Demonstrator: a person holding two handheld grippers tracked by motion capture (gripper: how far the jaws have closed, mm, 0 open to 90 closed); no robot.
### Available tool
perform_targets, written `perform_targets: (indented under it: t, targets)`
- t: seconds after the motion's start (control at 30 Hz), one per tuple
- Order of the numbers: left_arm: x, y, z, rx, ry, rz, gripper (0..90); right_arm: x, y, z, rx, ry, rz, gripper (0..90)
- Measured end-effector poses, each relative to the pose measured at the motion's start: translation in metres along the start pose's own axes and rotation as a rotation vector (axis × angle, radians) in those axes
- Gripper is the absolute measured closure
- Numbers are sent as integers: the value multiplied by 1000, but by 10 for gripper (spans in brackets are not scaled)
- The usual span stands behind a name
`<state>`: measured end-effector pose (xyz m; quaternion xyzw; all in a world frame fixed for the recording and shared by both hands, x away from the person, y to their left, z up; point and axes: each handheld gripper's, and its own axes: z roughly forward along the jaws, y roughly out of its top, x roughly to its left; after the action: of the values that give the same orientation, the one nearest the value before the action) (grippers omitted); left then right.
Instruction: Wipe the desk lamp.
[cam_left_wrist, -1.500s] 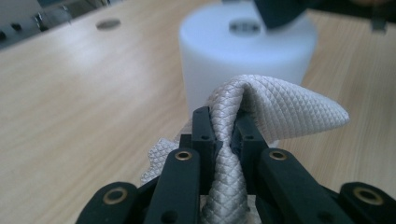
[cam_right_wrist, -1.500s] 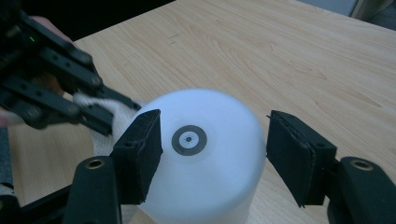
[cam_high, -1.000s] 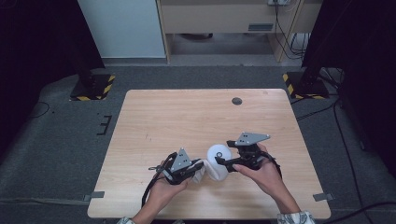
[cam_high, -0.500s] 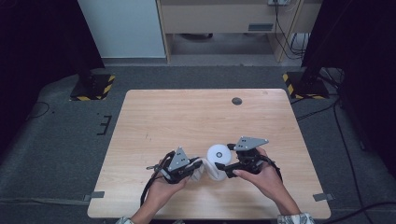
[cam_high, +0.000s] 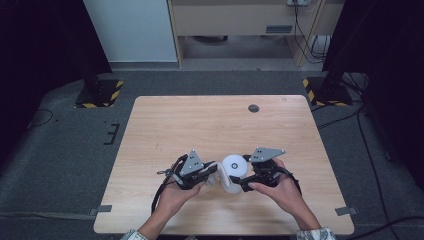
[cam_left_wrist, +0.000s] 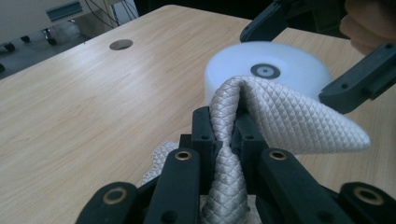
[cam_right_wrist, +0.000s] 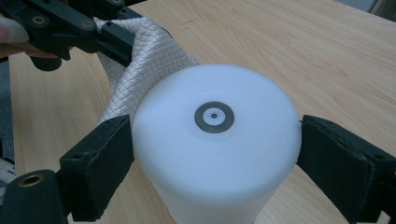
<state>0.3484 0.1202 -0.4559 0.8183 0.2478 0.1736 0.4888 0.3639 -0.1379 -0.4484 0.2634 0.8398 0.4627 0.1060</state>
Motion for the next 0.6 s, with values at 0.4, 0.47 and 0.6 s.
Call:
perform_targets:
  t: [0.4, 0.47, 0.6]
  targets:
    - [11, -11, 22, 50, 47, -23, 814, 0, 0, 1, 5, 8, 5, 115]
    - [13, -11, 24, 49, 46, -23, 814, 0, 0, 2, 4, 10, 8, 115]
    - [9, -10, 20, 44, 41, -10, 814, 1, 0, 3, 5, 5, 1, 111]
